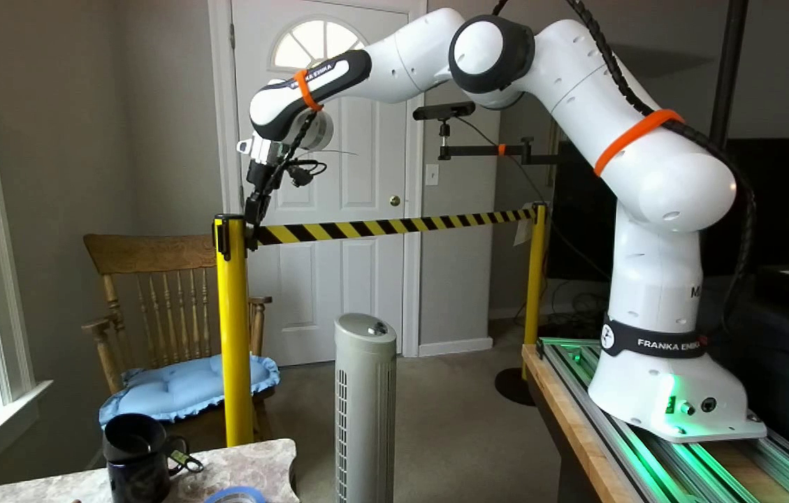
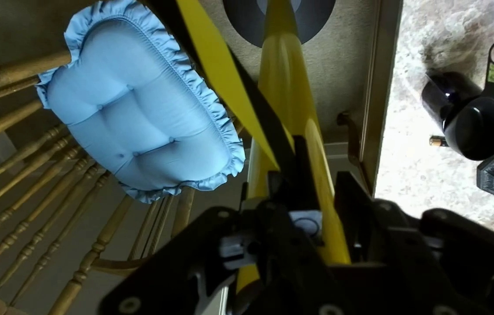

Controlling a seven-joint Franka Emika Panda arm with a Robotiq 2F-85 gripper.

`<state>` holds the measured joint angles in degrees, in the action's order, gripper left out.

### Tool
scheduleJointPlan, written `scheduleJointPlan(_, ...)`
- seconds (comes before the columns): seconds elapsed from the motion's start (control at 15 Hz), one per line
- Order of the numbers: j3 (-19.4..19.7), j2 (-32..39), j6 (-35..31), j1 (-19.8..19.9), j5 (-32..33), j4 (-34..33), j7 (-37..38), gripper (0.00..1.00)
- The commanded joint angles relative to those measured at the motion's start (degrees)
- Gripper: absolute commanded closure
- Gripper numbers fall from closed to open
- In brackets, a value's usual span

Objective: Unlatch the striped rope from the yellow pole on the left

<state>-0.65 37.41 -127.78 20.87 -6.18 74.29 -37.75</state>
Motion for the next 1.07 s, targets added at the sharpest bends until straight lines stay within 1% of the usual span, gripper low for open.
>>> scheduleJointPlan(0.0,0.3,1.6,2.3,0.2,-0.1,-2.1,-0.6,0.85)
scheduleJointPlan(0.07,0.4,1.6,2.2,0.2,0.0,-2.0,-0.4,0.88)
scheduleJointPlan(0.13,0.4,1.7,2.0,0.2,-0.2,-2.2,-0.3,0.96)
scheduleJointPlan(0.2,0.2,1.8,2.0,0.5,-0.7,-2.4,-0.3,1.0)
scheduleJointPlan(0.27,0.3,1.7,1.9,0.6,-0.8,-2.6,0.0,0.96)
scheduleJointPlan(0.4,0.2,1.6,2.0,0.8,-1.3,-2.9,0.4,0.95)
scheduleJointPlan(0.67,1.2,-1.4,3.1,0.3,-0.4,-2.6,3.3,0.95)
scheduleJointPlan(1.0,1.9,-6.3,7.7,-0.2,-0.4,-2.1,8.3,0.95)
